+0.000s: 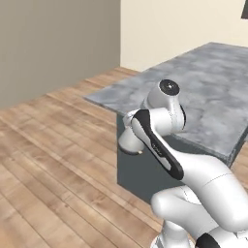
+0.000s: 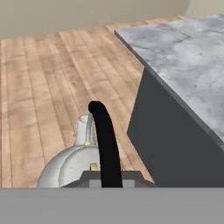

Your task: The kettle is done boiling. Turn off the stove, then wait for 300 timesteps before moving the kettle to the dining table.

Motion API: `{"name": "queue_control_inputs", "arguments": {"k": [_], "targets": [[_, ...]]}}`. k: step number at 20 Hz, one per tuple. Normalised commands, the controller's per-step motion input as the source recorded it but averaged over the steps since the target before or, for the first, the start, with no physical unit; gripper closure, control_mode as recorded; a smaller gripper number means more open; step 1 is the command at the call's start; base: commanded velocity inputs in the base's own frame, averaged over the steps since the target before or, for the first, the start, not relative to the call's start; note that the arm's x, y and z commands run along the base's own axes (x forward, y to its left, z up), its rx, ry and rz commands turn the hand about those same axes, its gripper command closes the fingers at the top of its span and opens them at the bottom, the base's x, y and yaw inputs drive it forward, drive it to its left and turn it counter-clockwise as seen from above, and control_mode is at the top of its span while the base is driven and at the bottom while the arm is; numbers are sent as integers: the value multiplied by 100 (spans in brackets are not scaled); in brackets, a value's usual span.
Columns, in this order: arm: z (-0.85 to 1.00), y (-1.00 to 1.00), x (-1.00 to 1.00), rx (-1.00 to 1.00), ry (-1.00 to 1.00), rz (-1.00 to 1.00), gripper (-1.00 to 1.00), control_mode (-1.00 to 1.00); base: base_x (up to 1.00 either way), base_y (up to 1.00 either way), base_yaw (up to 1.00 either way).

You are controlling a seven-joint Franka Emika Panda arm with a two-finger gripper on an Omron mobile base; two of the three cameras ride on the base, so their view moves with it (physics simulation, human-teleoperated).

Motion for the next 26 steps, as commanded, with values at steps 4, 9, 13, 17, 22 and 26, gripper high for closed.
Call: {"name": "queue_control_inputs", "arguments": {"k": [4, 9, 13, 17, 22, 26], "targets": [[0, 0, 0, 0, 0, 0, 100, 100, 66, 68, -24], [0, 0, 0, 0, 0, 0, 100, 100, 66, 67, -27], [0, 0, 0, 0, 0, 0, 100, 100, 55, 67, -33], [0, 0, 0, 0, 0, 0, 100, 100, 46, 58, -38], [0, 0, 0, 0, 0, 0, 100, 100, 36, 49, -41], [0, 0, 0, 0, 0, 0, 100, 100, 31, 49, -43]]}}
